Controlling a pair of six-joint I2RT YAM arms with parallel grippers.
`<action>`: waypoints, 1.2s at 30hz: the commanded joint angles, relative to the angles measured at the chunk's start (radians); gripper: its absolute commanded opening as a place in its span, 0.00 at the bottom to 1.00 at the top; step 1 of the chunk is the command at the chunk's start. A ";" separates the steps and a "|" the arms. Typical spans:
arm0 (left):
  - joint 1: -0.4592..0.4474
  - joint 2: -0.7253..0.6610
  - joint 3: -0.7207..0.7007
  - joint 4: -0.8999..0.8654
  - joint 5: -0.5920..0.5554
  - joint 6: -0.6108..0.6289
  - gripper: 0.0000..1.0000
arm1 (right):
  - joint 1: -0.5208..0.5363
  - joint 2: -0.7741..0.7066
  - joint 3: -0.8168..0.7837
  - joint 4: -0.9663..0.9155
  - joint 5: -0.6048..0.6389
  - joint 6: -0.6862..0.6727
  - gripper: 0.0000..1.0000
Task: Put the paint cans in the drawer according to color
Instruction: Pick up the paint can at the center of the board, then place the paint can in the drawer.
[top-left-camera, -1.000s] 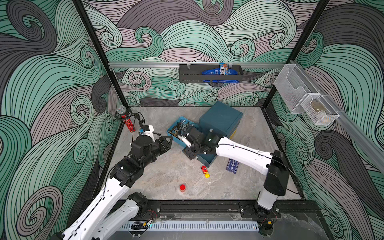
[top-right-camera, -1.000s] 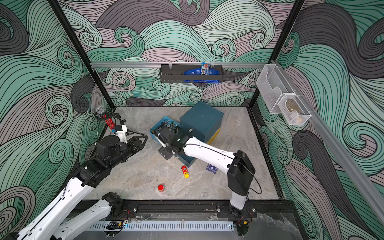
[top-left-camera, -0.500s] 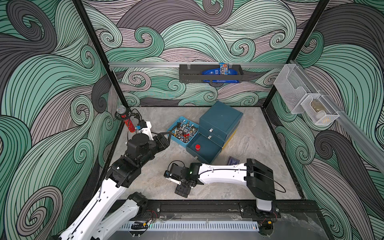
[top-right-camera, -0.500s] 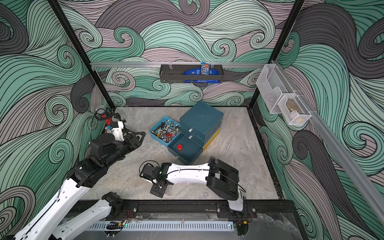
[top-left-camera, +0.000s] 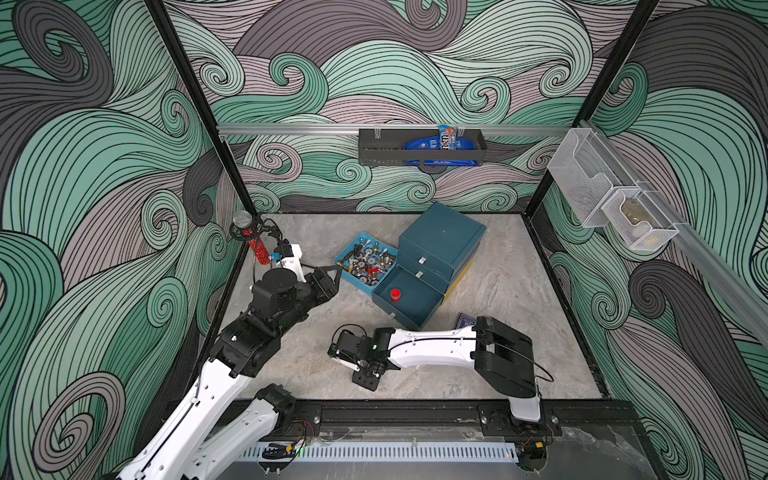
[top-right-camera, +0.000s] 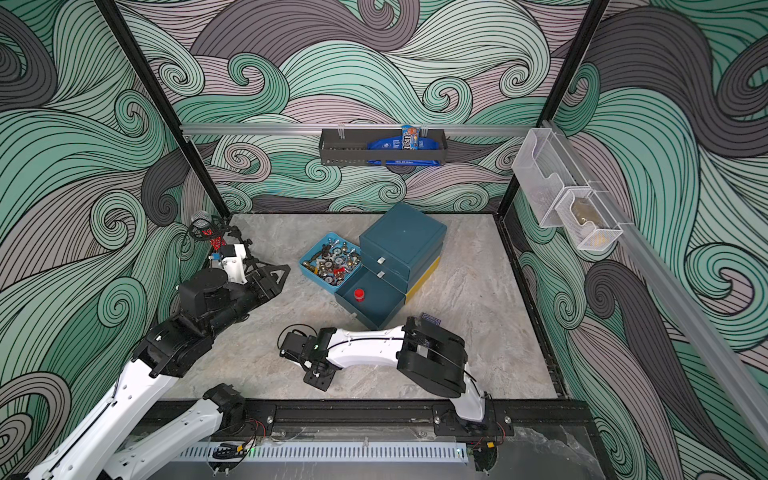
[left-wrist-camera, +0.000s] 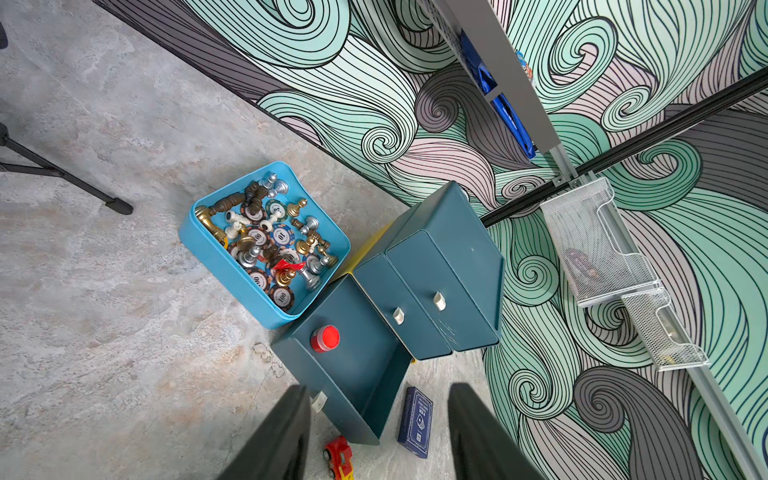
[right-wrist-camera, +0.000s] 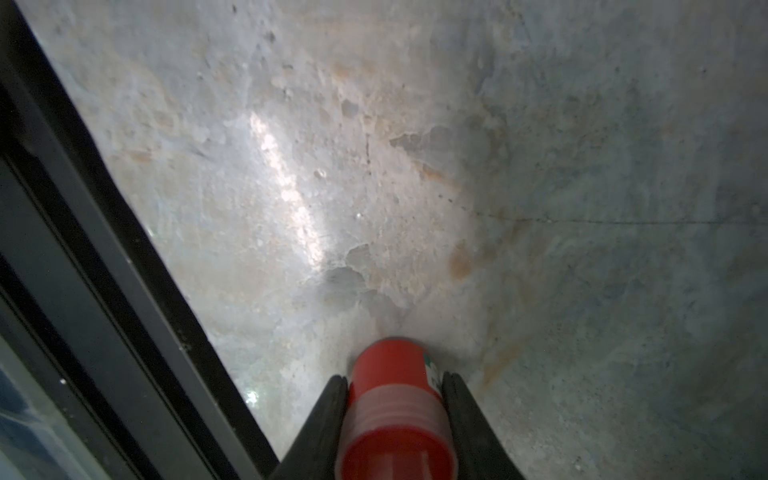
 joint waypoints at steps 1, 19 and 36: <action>0.007 -0.012 0.019 0.001 -0.004 0.018 0.56 | -0.029 -0.050 0.024 -0.001 0.038 0.022 0.27; 0.007 0.013 -0.016 0.045 0.045 0.005 0.56 | -0.507 -0.127 0.036 -0.068 0.129 0.028 0.23; 0.007 0.034 -0.057 0.058 0.087 -0.010 0.56 | -0.543 -0.017 0.042 -0.020 0.101 -0.007 0.62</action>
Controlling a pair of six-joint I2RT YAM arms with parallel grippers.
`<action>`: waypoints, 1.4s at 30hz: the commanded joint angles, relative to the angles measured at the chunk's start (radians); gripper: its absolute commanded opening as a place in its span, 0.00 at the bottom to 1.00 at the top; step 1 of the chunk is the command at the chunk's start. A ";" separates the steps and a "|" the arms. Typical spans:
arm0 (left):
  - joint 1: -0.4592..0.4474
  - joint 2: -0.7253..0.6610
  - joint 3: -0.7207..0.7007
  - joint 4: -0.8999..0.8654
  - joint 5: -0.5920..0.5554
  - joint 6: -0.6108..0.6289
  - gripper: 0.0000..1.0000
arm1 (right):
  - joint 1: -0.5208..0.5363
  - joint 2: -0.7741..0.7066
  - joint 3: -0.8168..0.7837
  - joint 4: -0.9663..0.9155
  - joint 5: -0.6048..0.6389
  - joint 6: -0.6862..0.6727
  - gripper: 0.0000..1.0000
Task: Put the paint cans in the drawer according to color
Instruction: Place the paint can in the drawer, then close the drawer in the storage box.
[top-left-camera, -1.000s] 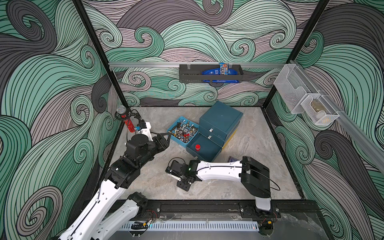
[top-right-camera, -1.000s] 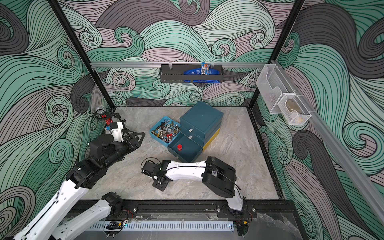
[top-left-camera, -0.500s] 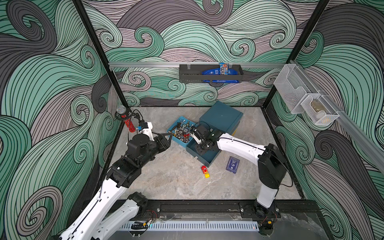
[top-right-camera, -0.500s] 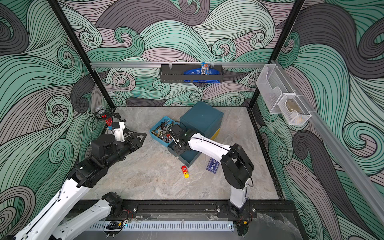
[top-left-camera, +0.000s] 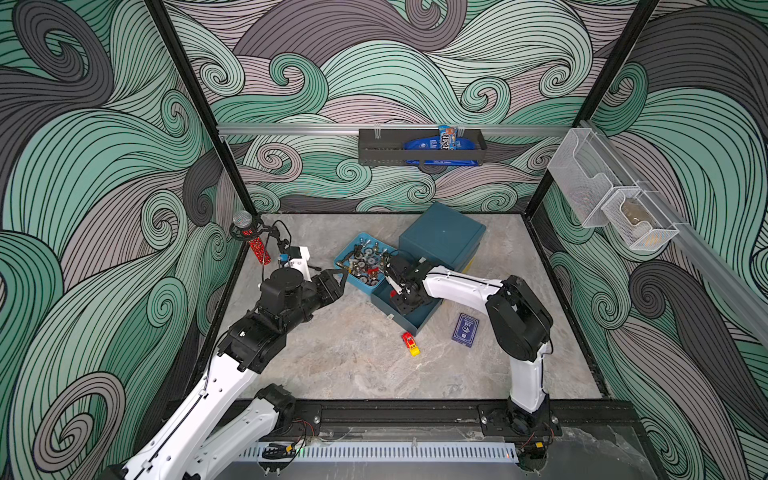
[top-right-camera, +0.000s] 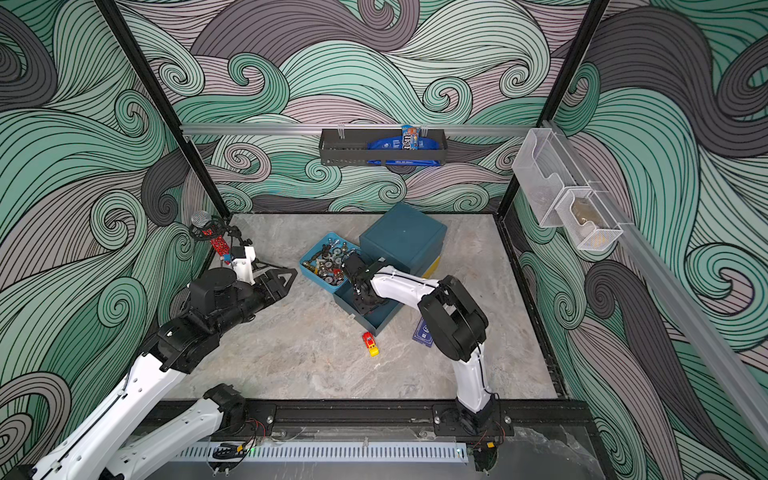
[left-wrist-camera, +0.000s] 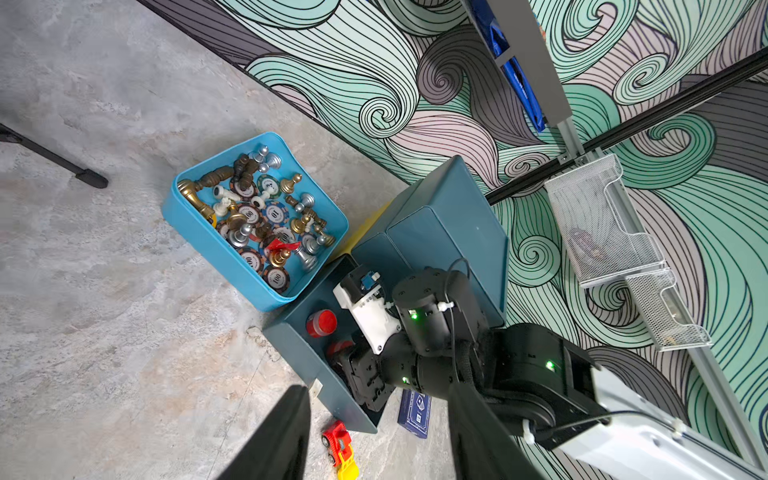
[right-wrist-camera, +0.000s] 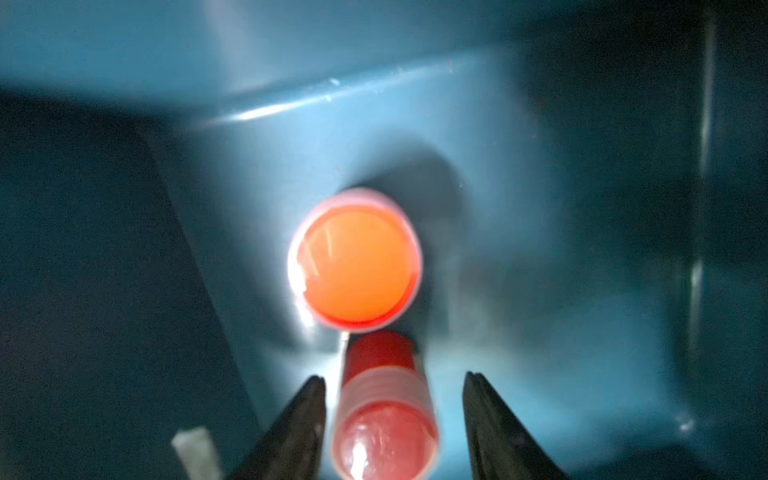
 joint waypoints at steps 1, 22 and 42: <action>0.006 0.007 -0.017 0.020 0.029 -0.009 0.56 | 0.005 -0.017 0.021 0.008 0.010 -0.019 0.64; -0.036 0.410 -0.402 0.589 0.472 -0.370 0.36 | 0.057 -0.573 -0.021 0.014 0.140 0.115 0.44; -0.126 0.808 -0.410 1.043 0.398 -0.524 0.32 | 0.047 -0.629 -0.051 0.007 0.074 0.115 0.44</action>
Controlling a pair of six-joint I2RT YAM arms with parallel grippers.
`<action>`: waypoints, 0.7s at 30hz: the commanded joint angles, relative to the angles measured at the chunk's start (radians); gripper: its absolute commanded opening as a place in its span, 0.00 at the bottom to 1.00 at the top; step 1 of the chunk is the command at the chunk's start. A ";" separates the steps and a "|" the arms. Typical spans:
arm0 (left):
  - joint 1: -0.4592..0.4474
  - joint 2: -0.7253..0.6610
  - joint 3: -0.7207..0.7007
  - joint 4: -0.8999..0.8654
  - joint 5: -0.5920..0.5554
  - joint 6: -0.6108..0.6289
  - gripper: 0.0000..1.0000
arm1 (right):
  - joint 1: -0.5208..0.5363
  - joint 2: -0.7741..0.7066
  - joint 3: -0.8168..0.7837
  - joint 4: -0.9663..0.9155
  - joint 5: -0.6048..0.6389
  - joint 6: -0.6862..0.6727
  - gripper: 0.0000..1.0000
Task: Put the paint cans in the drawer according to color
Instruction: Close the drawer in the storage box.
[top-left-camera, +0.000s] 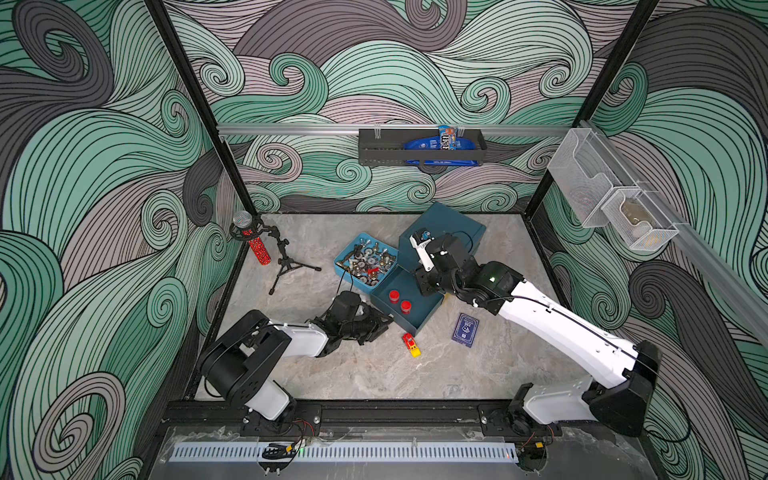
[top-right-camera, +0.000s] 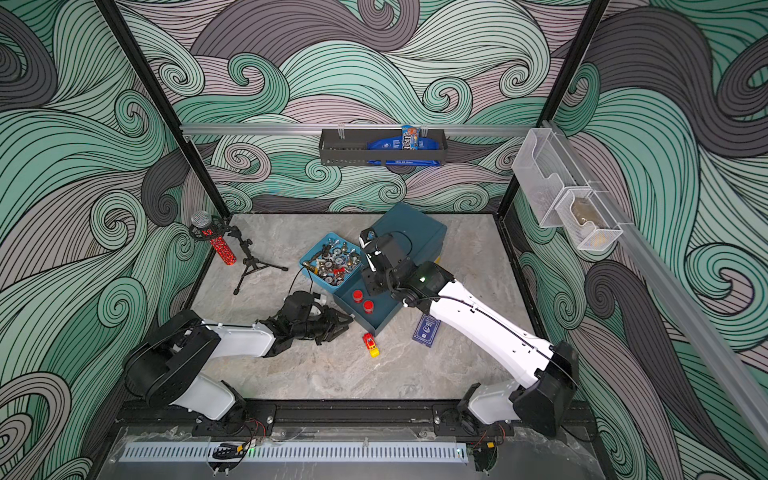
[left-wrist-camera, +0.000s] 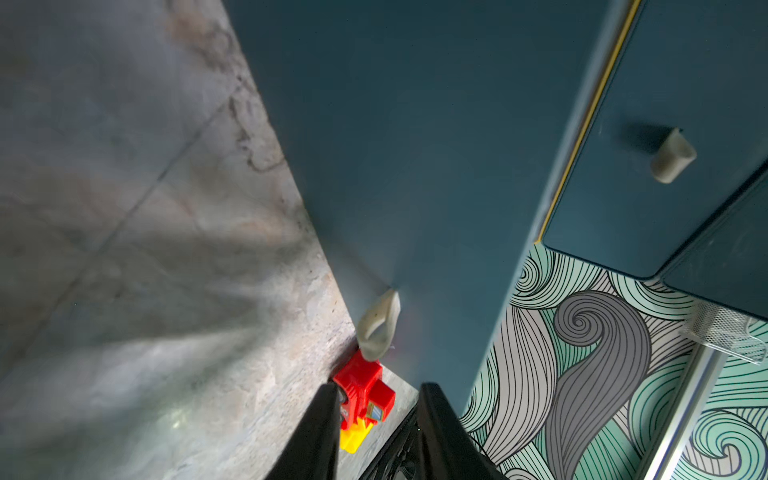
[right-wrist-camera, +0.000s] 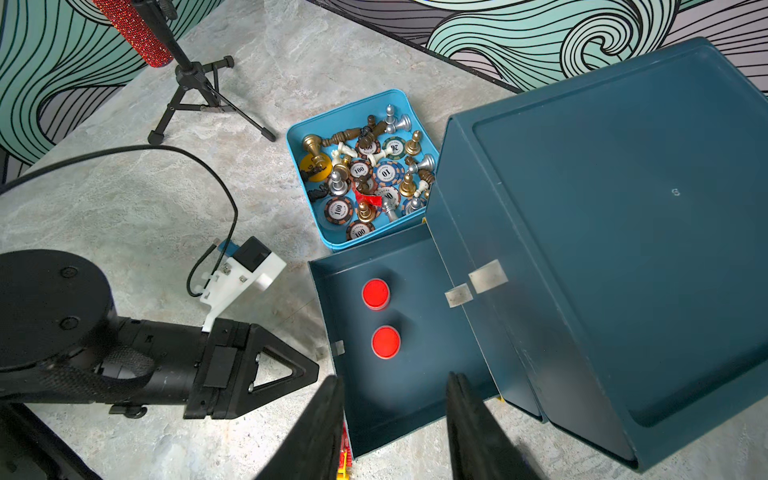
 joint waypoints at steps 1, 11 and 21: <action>0.013 0.038 0.030 0.066 -0.014 -0.004 0.31 | -0.004 -0.022 -0.005 -0.007 -0.016 0.008 0.43; 0.041 0.115 0.069 0.157 -0.017 0.002 0.07 | -0.006 -0.016 0.005 -0.015 -0.024 0.002 0.43; 0.017 0.169 0.157 0.173 -0.008 -0.016 0.00 | -0.014 -0.012 0.004 -0.013 -0.019 -0.003 0.44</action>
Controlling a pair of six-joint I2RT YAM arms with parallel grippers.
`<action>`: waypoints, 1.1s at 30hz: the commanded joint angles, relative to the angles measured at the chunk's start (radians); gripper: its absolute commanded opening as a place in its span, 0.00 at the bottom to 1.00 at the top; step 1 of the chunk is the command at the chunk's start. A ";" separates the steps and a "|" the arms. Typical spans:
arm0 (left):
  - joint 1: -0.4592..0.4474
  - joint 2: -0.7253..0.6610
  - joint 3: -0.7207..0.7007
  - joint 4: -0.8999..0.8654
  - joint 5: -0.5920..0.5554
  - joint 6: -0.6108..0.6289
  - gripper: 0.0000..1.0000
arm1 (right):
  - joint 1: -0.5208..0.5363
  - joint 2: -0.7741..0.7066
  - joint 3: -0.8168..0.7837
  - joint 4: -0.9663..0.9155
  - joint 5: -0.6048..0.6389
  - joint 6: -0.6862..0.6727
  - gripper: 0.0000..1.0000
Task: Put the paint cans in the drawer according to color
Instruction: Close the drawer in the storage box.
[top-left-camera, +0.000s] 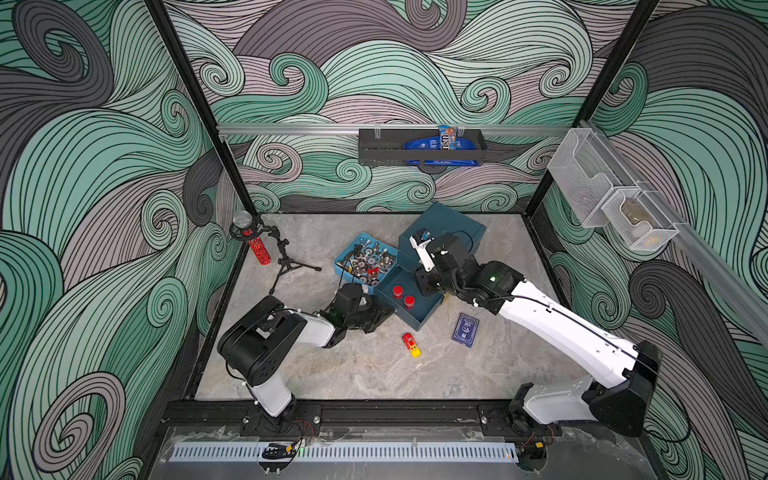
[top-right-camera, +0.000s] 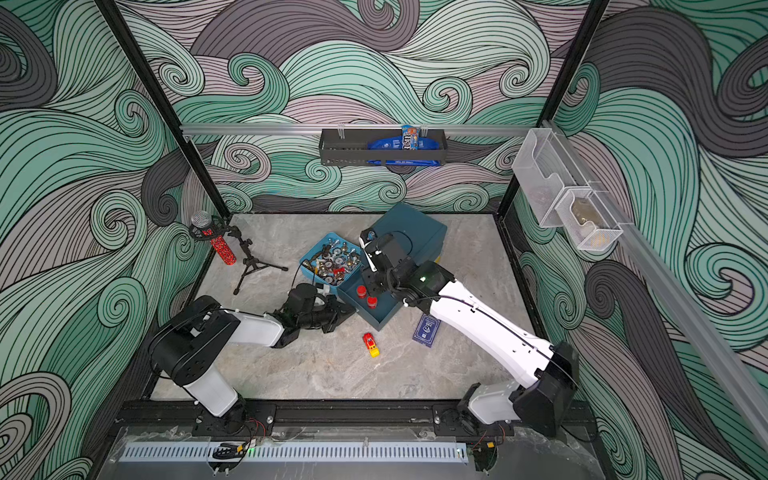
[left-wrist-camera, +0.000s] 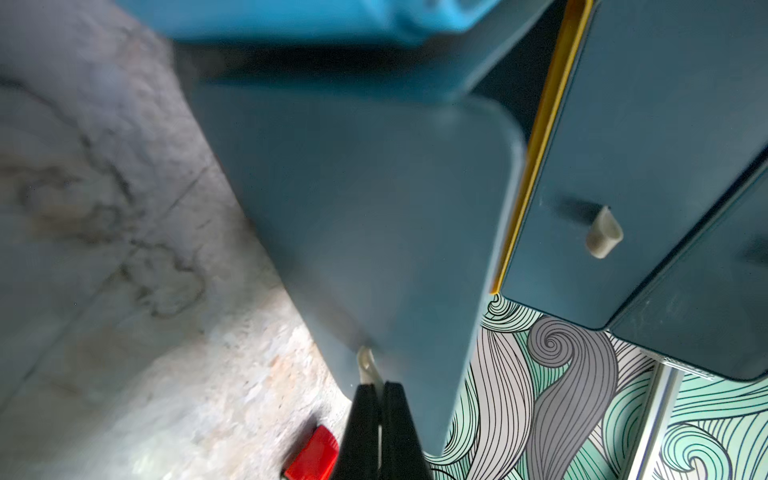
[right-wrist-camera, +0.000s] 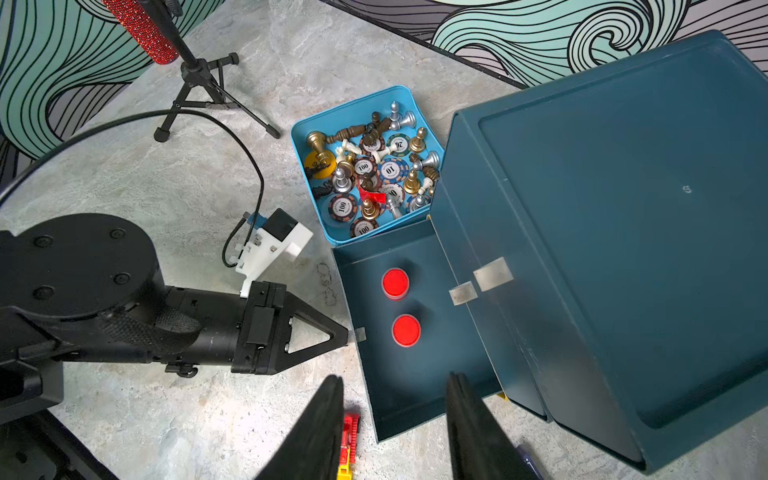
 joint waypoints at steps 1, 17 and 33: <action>-0.016 0.045 0.082 0.034 -0.003 -0.003 0.00 | -0.008 -0.014 0.004 -0.011 -0.002 -0.002 0.43; -0.060 0.187 0.385 -0.200 -0.147 0.066 0.00 | -0.027 -0.047 -0.026 -0.018 -0.011 0.010 0.44; -0.066 0.300 0.542 -0.231 -0.187 0.097 0.01 | -0.031 -0.065 -0.057 -0.018 -0.025 0.027 0.44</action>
